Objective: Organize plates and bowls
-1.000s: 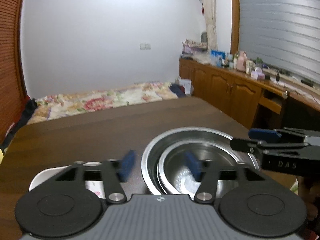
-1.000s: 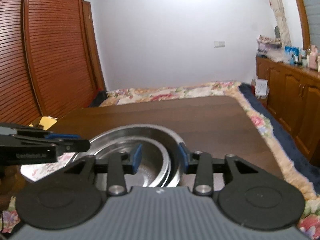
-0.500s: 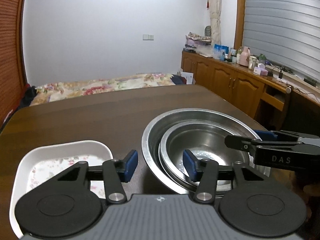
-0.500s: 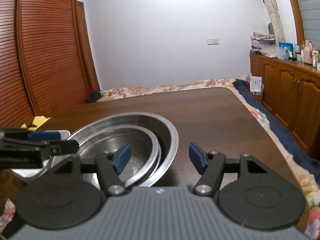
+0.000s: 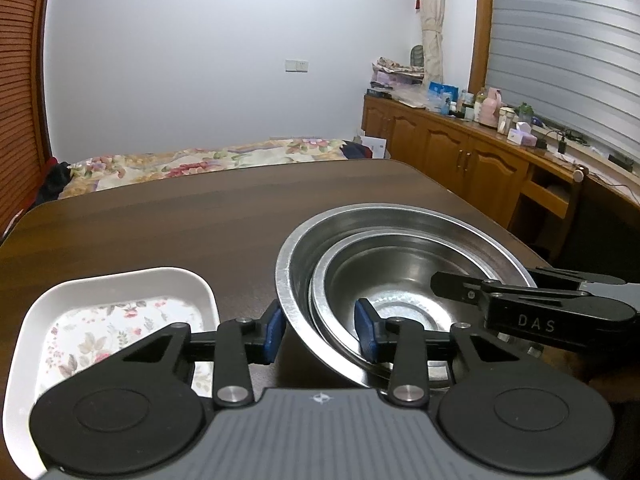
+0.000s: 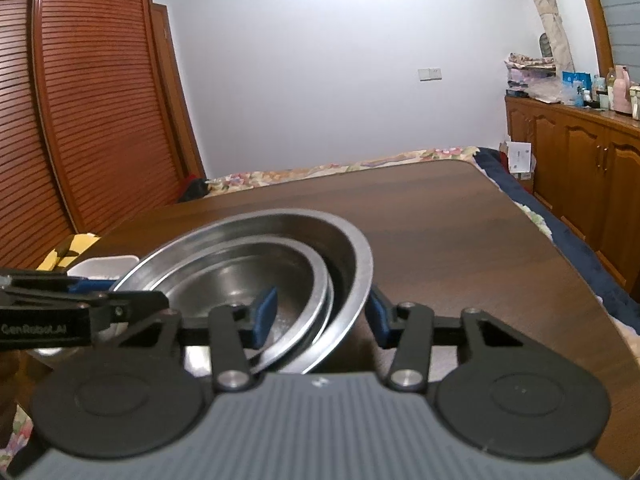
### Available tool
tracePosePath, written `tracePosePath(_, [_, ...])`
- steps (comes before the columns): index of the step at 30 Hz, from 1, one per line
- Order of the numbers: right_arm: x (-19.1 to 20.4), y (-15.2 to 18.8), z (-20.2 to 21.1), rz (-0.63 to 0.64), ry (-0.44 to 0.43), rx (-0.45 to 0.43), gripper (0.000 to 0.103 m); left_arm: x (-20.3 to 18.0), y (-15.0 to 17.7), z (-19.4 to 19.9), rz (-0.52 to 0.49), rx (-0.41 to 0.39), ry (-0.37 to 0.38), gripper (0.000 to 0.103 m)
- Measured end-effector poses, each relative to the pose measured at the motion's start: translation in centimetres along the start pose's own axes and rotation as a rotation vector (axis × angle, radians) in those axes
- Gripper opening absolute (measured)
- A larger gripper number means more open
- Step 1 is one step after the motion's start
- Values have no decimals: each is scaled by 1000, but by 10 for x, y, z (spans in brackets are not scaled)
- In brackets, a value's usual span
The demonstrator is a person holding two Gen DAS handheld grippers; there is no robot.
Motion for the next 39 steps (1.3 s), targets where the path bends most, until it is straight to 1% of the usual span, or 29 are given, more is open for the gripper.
tracePosePath(4, [-3,0,-1,-21,-20,-1,39,2,-1,-2,-2,1,3,40])
tracePosePath(7, [-2,-1,-3,-31,-30,-1,31,0,-1,-3,5,0,-2,38])
tracePosePath(8, [-2,-1,-2,-29,-24,-5,31,0,0,-3,11,2,-3,37])
tracePosePath(12, [-1,-1,2,-42,-24,-12,31,0,-2,0,23,2,-3,34])
tracePosePath(23, [7,-16,11,-38,-41,-50,30,7,-19,27,17,-54,-5,34])
tracePosePath(34, [24,-33,18,-57,-90,-73,30,22,-23,59,41,-97,-9,34])
tracePosePath(39, [35,-35,18,-51,-124,-78,30,33,-24,72,52,-115,-29,34])
Point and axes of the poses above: each gripper's, at about its wrist camera, not at the fingertips, and z roughly against the way its jaws point, x to its left, y to its underside, the point moved 5 cm from there along -z, roughly the way its jaws point, and after that the axes turned 7 degrees about -z, right-handed, at the moved point
